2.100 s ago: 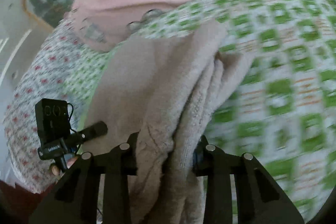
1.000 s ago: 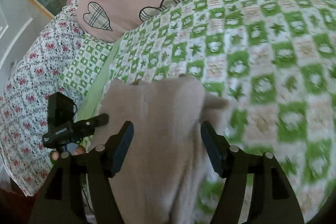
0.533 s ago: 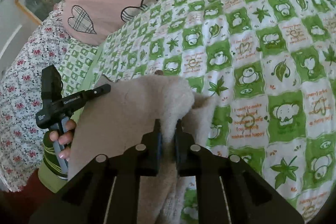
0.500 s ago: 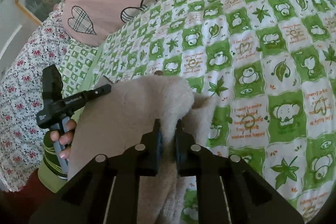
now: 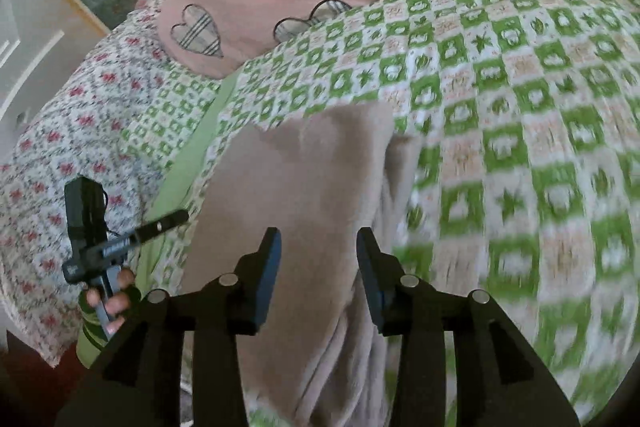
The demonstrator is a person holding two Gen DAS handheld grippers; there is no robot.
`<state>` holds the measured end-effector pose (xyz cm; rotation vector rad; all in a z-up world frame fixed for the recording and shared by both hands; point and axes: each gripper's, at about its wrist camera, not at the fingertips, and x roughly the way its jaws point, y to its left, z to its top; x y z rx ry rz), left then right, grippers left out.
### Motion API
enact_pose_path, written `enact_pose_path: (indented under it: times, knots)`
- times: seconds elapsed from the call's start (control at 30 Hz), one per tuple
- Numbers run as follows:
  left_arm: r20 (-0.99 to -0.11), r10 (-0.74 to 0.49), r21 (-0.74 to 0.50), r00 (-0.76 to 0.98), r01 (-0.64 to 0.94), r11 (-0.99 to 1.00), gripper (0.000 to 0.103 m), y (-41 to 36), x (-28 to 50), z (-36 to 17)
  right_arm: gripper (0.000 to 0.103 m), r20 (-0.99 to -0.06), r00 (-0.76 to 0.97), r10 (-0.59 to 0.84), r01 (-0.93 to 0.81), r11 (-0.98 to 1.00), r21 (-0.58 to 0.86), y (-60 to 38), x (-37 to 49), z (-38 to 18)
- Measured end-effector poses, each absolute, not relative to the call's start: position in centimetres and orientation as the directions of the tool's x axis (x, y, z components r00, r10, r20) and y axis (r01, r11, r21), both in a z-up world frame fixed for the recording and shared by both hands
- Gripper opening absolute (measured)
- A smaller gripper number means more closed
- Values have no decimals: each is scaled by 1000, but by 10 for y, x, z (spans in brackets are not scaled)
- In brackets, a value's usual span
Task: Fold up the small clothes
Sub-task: 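Lower the folded sweater onto the sheet and open both grippers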
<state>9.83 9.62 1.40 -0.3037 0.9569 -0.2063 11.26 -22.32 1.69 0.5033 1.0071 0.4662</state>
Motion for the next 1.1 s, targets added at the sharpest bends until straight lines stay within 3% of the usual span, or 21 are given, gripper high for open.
enact_pose_path:
  times: [0.13, 0.3, 0.53, 0.57, 0.63, 0.67, 0.8, 1.0, 1.1]
  knots:
    - [-786, -307, -346, 536, 29, 938, 48, 89, 38, 1, 41, -696, 416, 585, -143, 798, 585, -217, 79, 11]
    - [-810, -272, -266, 519, 87, 960, 49, 69, -3, -13, 41, -696, 377, 611, -129, 779, 614, -211, 60, -3]
    - [-828, -215, -175, 517, 125, 976, 49, 40, -2, -29, 39, -696, 368, 616, -133, 776, 616, -198, 59, -12]
    - [-835, -198, -155, 513, 126, 980, 47, 37, 1, -31, 25, -692, 367, 621, -133, 772, 622, -198, 60, -11]
    - [-845, -166, -132, 508, 103, 986, 29, 36, 9, -35, 7, -687, 370, 626, -138, 768, 626, -197, 63, -5]
    - [-843, -185, -158, 505, 96, 983, 20, 38, 11, -35, 7, -669, 384, 636, -149, 758, 635, -198, 64, 4]
    - [-827, -168, -173, 536, 40, 984, 15, 44, 7, -25, 6, -582, 460, 671, -219, 721, 657, -211, 55, 39]
    - [-854, -202, -225, 479, 10, 974, 12, 46, 10, -42, 6, -802, 362, 475, -151, 879, 452, -203, 54, -22]
    - [-858, -217, -239, 466, 13, 971, 12, 48, 11, -41, 5, -803, 365, 471, -138, 881, 454, -203, 51, -34]
